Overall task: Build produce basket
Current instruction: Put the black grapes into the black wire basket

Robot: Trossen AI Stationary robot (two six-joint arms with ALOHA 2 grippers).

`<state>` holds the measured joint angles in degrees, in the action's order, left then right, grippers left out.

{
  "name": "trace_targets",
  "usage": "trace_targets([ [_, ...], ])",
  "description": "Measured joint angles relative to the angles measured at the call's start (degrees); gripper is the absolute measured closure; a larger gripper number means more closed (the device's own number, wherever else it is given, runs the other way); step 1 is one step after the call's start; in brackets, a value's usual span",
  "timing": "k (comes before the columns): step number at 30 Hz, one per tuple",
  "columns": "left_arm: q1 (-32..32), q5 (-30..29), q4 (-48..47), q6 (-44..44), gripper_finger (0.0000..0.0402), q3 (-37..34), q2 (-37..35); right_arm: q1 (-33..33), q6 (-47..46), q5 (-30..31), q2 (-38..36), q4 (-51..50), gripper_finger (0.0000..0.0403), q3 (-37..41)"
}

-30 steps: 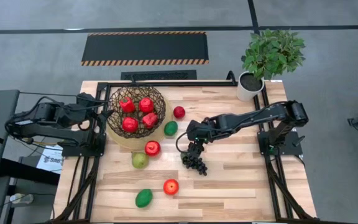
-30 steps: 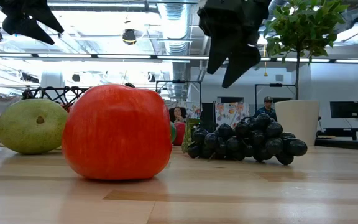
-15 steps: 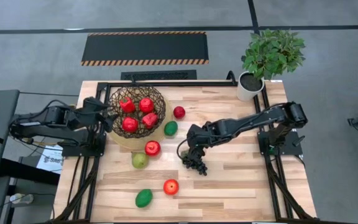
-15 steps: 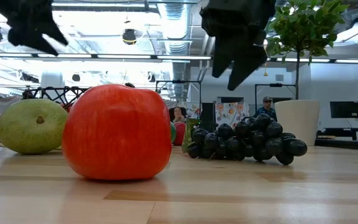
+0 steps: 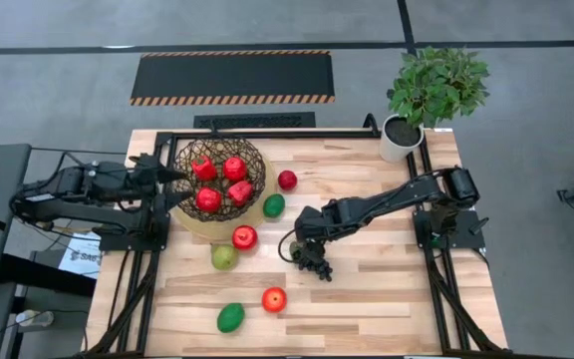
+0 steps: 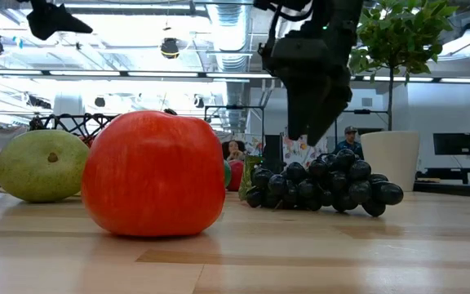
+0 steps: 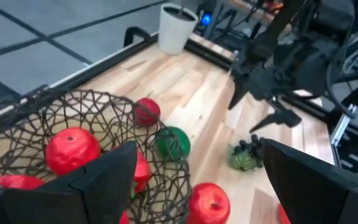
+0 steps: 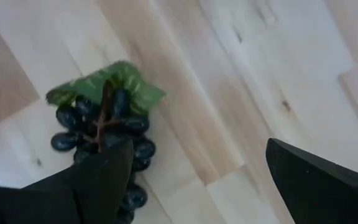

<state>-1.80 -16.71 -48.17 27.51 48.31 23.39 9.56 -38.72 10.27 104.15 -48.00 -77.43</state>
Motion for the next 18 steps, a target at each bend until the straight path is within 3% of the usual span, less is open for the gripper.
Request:
trace_targets([
  [6,0.0,3.8,-3.7,-0.1,0.0072,2.8,-0.9,0.5,-0.3,-0.3,-0.6,-0.4,0.0019,0.0],
  [12,0.0,3.5,-8.1,0.3,0.0072,8.2,-1.0,0.9,-1.7,-0.4,0.3,-0.9,0.0018,0.1],
  [18,0.0,1.6,-14.7,0.7,0.0072,7.0,-1.0,0.9,-3.9,-0.5,0.1,-0.6,0.0019,0.0],
])
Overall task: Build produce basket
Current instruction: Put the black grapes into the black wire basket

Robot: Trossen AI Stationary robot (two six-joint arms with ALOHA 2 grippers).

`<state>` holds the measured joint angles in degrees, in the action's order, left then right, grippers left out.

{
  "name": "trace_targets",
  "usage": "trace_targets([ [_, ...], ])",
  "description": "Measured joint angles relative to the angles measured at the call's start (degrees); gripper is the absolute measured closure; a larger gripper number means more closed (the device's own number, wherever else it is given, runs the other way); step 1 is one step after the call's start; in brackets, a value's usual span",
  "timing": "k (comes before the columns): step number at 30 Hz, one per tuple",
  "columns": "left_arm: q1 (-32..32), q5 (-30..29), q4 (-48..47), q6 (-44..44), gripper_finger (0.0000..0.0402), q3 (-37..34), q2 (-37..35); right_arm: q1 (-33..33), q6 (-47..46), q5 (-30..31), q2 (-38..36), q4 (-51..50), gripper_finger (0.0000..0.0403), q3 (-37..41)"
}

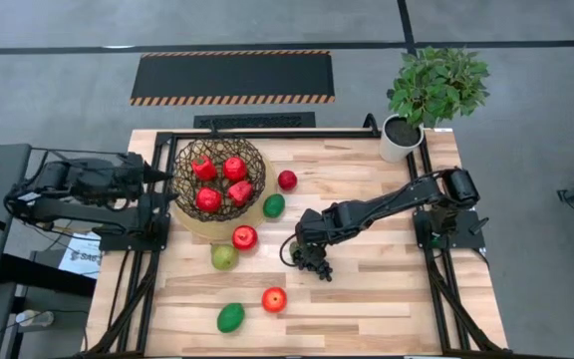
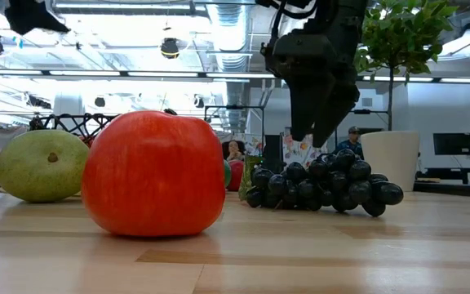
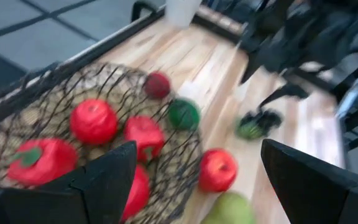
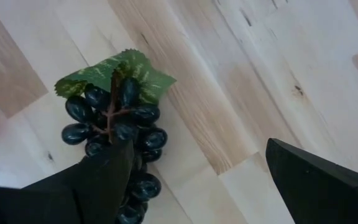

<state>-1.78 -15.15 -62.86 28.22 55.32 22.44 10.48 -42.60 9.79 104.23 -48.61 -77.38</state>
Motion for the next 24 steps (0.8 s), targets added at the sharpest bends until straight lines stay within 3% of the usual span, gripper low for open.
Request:
trace_targets([
  [24,0.0,-6.6,-0.6,0.8,0.0072,-1.2,0.0,4.6,-4.2,-2.5,6.9,6.6,0.0019,0.0],
])
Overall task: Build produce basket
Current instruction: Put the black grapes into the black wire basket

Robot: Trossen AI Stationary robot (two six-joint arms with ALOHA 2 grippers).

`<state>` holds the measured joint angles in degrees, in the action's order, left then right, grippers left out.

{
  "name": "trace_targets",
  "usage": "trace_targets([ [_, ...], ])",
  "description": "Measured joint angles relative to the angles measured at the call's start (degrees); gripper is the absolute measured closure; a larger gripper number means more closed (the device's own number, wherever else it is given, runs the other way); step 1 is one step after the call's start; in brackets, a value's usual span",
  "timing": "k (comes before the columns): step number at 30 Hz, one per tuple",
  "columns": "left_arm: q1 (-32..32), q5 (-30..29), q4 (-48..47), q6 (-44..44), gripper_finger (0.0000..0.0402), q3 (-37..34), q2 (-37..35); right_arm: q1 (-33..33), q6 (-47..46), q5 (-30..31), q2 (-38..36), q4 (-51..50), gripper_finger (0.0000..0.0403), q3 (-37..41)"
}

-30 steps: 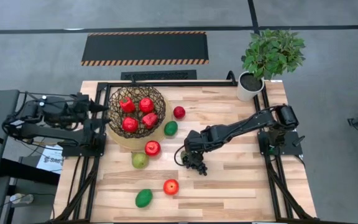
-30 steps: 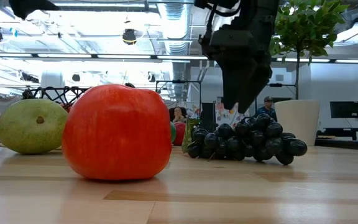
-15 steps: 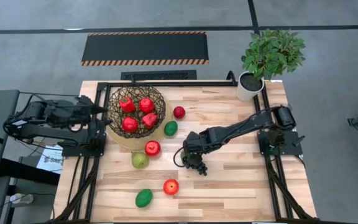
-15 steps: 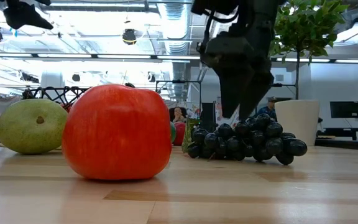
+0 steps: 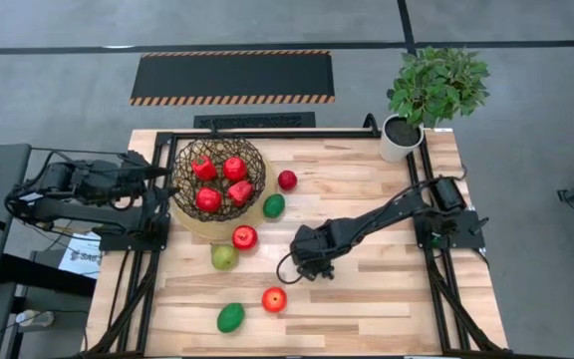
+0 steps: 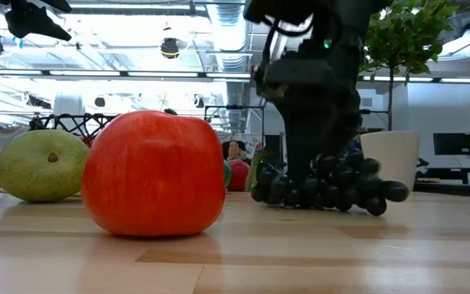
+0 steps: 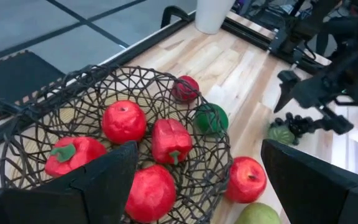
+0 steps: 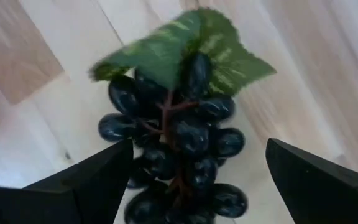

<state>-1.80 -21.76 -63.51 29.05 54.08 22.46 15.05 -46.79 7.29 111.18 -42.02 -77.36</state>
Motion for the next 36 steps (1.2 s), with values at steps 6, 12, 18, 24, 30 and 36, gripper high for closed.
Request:
trace_targets([
  [6,0.0,-0.1,0.0,0.0,0.0072,0.0,0.0,0.8,-1.4,-0.2,2.0,0.4,0.0027,0.1],
  [12,0.0,-0.8,0.0,0.0,0.0072,0.0,0.0,0.7,-1.9,0.2,2.5,-0.3,0.0087,0.0],
  [18,0.0,-1.5,0.0,0.0,0.0072,0.0,0.0,0.6,-1.6,0.2,2.2,0.1,0.0154,-0.2],
  [24,0.0,-1.5,0.0,-0.1,0.0072,0.0,0.0,-0.5,4.3,0.2,1.9,-0.1,0.0200,-5.2],
  [30,0.0,-1.6,-0.1,-0.3,0.0072,0.0,0.0,-3.5,13.4,0.2,1.9,-0.4,0.0239,-13.0],
  [36,0.0,-1.6,-0.9,-0.8,0.0072,0.0,0.0,-7.7,22.5,0.5,1.9,1.2,0.0268,-20.4],
])
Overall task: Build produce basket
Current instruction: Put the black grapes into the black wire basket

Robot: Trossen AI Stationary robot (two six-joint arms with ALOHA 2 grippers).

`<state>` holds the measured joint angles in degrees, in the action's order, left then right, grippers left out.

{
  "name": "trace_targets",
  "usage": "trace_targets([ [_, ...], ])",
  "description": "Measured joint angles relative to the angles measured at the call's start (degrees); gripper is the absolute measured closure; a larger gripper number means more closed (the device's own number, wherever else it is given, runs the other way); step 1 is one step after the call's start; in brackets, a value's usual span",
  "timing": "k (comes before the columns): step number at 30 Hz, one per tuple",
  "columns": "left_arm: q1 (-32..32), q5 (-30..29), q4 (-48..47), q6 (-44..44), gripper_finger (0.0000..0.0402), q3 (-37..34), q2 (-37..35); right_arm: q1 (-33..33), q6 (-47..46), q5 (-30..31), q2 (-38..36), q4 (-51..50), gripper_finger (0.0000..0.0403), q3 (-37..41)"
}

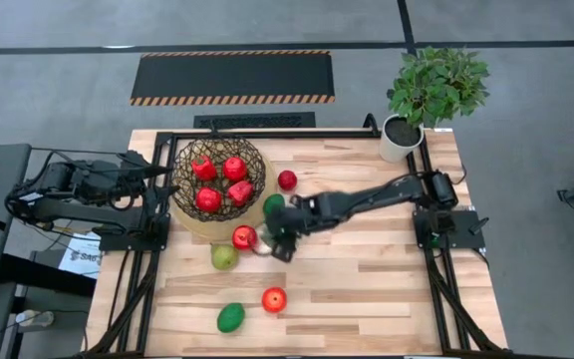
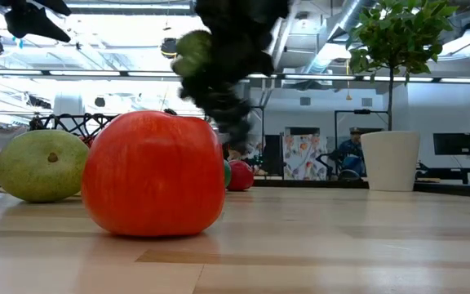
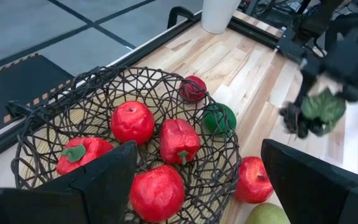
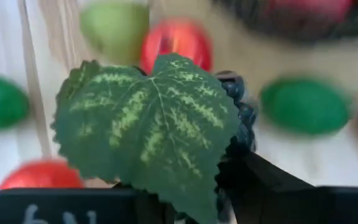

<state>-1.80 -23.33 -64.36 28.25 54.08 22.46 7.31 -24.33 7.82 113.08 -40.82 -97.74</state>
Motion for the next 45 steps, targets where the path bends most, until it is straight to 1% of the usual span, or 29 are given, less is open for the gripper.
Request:
trace_targets([
  [6,0.0,0.0,-0.7,0.0,0.0072,0.0,0.0,-4.6,9.4,0.4,0.0,6.8,0.0287,-5.4],
  [9,0.0,-1.1,-0.7,0.0,0.0072,0.0,0.0,-7.2,13.4,0.3,0.0,13.5,0.0291,-6.6],
  [13,0.0,-2.6,-0.7,0.0,0.0072,0.0,0.0,-10.6,15.6,0.3,0.0,22.2,0.0291,-6.7],
  [18,0.0,-2.9,-0.7,0.0,0.0072,0.0,0.0,-14.7,14.9,0.3,0.7,28.4,0.0292,-6.6],
  [21,0.0,-3.3,-0.7,0.1,0.0072,0.0,0.0,-16.2,14.0,0.3,2.5,33.6,0.0291,-6.9],
  [22,0.0,-3.7,-0.7,0.1,0.0072,0.0,0.0,-16.7,13.5,0.3,2.8,33.5,0.0291,-6.6],
  [23,0.0,-4.1,-0.7,0.1,0.0072,0.0,0.0,-17.1,13.1,0.3,3.6,34.3,0.0291,-6.6],
  [25,0.0,-4.4,-0.7,0.1,0.0072,0.0,0.0,-17.5,12.5,0.2,5.7,39.7,0.0291,-6.7],
  [27,0.0,-4.7,-0.7,0.1,0.0072,0.0,0.0,-18.1,12.1,0.2,7.0,40.9,0.0291,-6.6],
  [29,0.0,-4.7,-0.7,0.3,0.0072,0.0,0.0,-18.4,12.1,0.2,9.3,45.8,0.0291,-6.8],
  [34,0.0,-4.6,-0.7,0.9,0.0072,0.0,0.0,-19.2,8.4,0.1,13.3,47.7,0.0290,-7.7],
  [36,0.0,-4.3,-0.7,0.9,0.0072,0.0,0.0,-19.5,7.8,-0.4,14.8,46.6,0.0283,-8.8],
  [38,0.0,-4.1,-1.0,0.9,0.0072,0.0,0.0,-19.5,7.8,-0.6,16.1,45.4,0.0267,-9.5],
  [45,0.0,-4.2,-1.1,0.5,0.0072,0.0,0.0,-19.6,7.9,-0.8,18.4,41.9,0.0170,-13.4],
])
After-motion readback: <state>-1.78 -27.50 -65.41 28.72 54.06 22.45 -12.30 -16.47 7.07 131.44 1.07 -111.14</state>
